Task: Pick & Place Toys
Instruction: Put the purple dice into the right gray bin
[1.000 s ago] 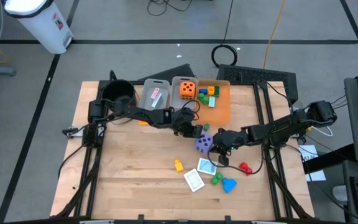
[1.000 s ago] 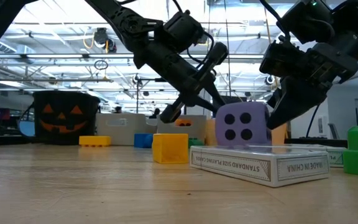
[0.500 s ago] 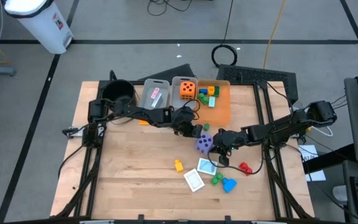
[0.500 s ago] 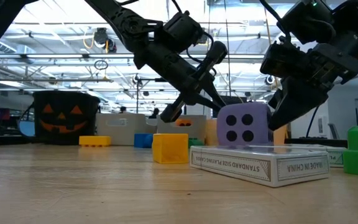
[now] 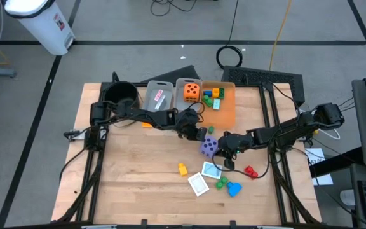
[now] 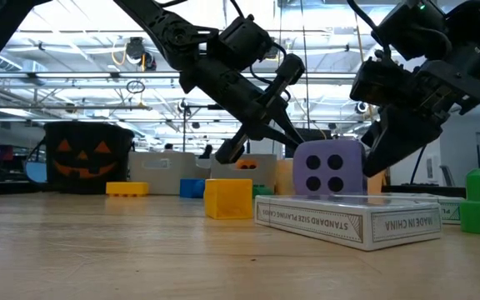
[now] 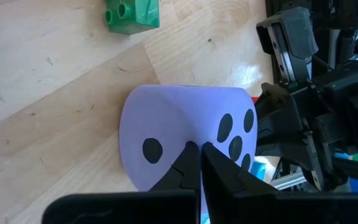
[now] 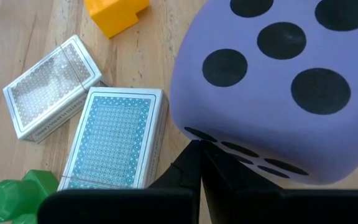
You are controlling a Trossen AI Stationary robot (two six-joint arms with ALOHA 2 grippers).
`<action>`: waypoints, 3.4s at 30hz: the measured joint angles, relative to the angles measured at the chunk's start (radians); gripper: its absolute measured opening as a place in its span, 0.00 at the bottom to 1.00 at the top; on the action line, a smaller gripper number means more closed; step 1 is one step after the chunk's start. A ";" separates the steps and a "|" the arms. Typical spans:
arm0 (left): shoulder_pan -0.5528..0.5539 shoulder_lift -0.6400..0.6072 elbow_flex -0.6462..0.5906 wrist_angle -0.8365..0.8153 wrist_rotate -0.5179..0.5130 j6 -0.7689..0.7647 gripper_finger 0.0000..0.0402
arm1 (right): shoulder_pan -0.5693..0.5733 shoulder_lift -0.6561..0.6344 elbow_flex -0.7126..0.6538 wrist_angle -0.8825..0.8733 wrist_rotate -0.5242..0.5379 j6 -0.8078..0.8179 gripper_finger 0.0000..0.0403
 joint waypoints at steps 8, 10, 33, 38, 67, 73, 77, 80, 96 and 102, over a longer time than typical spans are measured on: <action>0.005 -0.010 0.000 -0.013 0.031 0.008 0.00 | 0.000 -0.001 0.000 -0.038 0.004 0.025 0.00; 0.009 -0.022 0.000 -0.035 0.034 0.016 0.00 | 0.000 -0.001 0.000 -0.040 0.004 0.026 0.00; 0.024 -0.070 0.000 -0.112 -0.019 0.066 0.00 | 0.000 0.000 0.000 -0.040 0.000 0.026 0.00; 0.054 -0.102 0.000 -0.114 0.005 0.086 0.00 | 0.000 -0.016 0.000 -0.048 -0.032 0.028 0.01; 0.112 -0.409 0.001 -0.227 -0.032 0.499 0.17 | -0.150 -0.216 -0.001 -0.211 -0.126 0.023 0.85; 0.081 -0.408 0.001 -0.243 -0.035 0.571 0.18 | -0.187 -0.241 0.006 -0.121 -0.126 -0.033 0.91; 0.072 -0.408 0.001 -0.272 -0.037 0.590 0.18 | -0.190 -0.266 0.042 -0.148 -0.127 -0.076 0.91; 0.069 -0.407 0.001 -0.320 -0.063 0.590 0.18 | -0.190 -0.277 0.097 -0.156 -0.122 -0.130 0.91; 0.067 -0.407 0.001 -0.426 -0.067 0.579 0.18 | -0.212 -0.313 0.185 0.050 0.058 -0.250 0.91; 0.054 -0.407 0.001 -0.445 -0.051 0.570 0.18 | -0.230 -0.312 0.185 0.013 0.085 -0.208 0.96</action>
